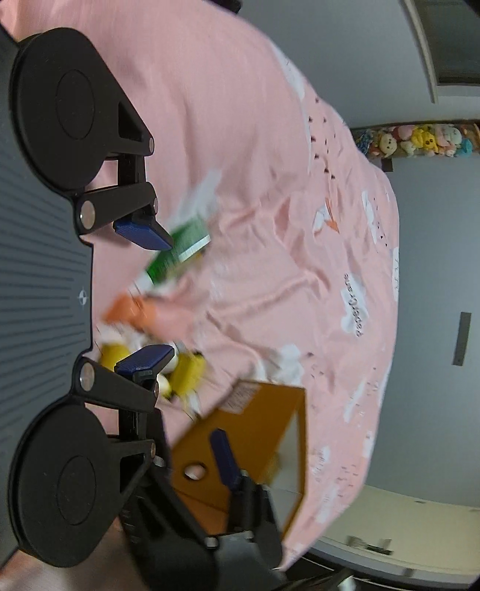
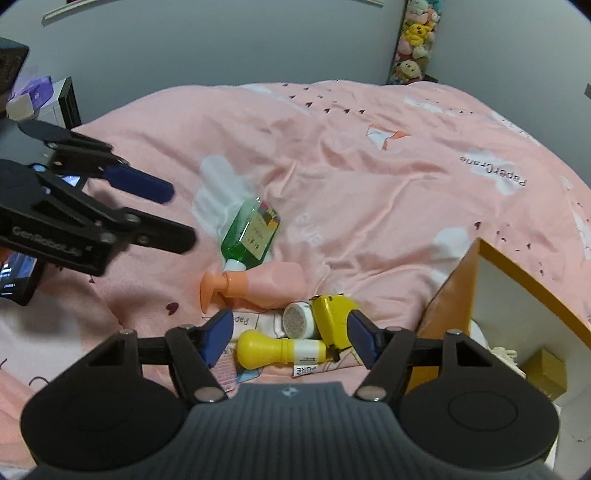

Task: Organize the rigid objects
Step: 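Move both grippers back over the remaining items beside the box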

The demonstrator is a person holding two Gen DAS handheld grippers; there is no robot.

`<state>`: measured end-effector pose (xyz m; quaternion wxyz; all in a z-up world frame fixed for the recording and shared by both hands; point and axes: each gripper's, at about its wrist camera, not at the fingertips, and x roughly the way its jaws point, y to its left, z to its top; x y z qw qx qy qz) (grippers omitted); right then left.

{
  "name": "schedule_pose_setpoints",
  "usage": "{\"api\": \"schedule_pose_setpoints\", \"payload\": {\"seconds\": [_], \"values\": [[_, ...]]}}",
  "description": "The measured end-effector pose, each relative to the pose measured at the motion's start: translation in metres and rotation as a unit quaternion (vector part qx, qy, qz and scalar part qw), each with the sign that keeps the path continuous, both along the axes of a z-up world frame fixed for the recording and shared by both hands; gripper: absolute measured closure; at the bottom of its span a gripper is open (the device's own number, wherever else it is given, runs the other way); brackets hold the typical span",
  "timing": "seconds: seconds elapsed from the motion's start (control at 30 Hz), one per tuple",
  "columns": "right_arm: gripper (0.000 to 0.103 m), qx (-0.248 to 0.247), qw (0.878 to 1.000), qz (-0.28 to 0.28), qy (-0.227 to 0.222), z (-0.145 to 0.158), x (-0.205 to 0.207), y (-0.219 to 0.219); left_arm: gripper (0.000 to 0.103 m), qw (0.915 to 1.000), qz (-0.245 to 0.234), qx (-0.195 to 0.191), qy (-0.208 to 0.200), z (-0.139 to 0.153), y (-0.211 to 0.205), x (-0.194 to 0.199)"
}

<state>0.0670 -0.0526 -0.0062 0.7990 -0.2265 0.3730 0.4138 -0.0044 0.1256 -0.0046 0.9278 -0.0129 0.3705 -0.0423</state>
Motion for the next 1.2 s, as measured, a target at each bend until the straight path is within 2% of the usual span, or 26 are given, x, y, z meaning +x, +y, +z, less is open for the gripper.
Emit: {"api": "schedule_pose_setpoints", "payload": {"seconds": [0.17,0.27,0.37,0.5,0.63,0.77,0.97,1.03,1.07,1.13,1.2], "values": [[0.032,-0.009,1.000,0.007,0.021,-0.012,0.010,0.012,0.033,0.9997,0.004,0.016,0.016,-0.010,0.011,-0.006],[0.032,-0.017,0.999,0.003,0.033,-0.020,0.018,0.019,0.033,0.9996,-0.004,0.030,0.001,-0.007,0.013,-0.004],[0.031,-0.029,0.999,-0.005,0.036,-0.025,0.025,0.026,0.031,0.9984,-0.025,0.048,-0.013,-0.002,0.010,0.002],[0.031,-0.045,0.998,-0.013,0.038,-0.034,0.036,0.032,0.029,0.9963,-0.060,0.061,-0.007,0.001,0.005,0.015],[0.033,-0.060,0.997,-0.015,0.050,-0.046,0.048,0.036,0.028,0.9948,-0.085,0.056,0.004,0.001,0.000,0.029],[0.040,-0.069,0.994,-0.009,0.085,-0.058,0.053,0.038,0.026,0.9899,-0.127,0.043,0.045,-0.005,-0.004,0.045],[0.040,-0.078,0.990,-0.033,0.113,-0.067,0.059,0.034,0.027,0.9783,-0.176,0.049,0.098,-0.022,-0.011,0.062],[0.049,-0.079,0.987,-0.047,0.133,-0.069,0.062,0.031,0.032,0.9733,-0.189,0.048,0.122,-0.028,-0.011,0.070],[0.056,-0.074,0.986,-0.048,0.144,-0.069,0.064,0.029,0.034,0.9715,-0.193,0.045,0.129,-0.031,-0.011,0.074],[0.058,-0.063,0.982,-0.051,0.172,-0.071,0.063,0.026,0.034,0.9693,-0.196,0.041,0.142,-0.037,-0.012,0.081],[0.058,-0.064,0.980,-0.056,0.177,-0.074,0.062,0.026,0.034,0.9672,-0.197,0.035,0.157,-0.043,-0.013,0.091]]}}
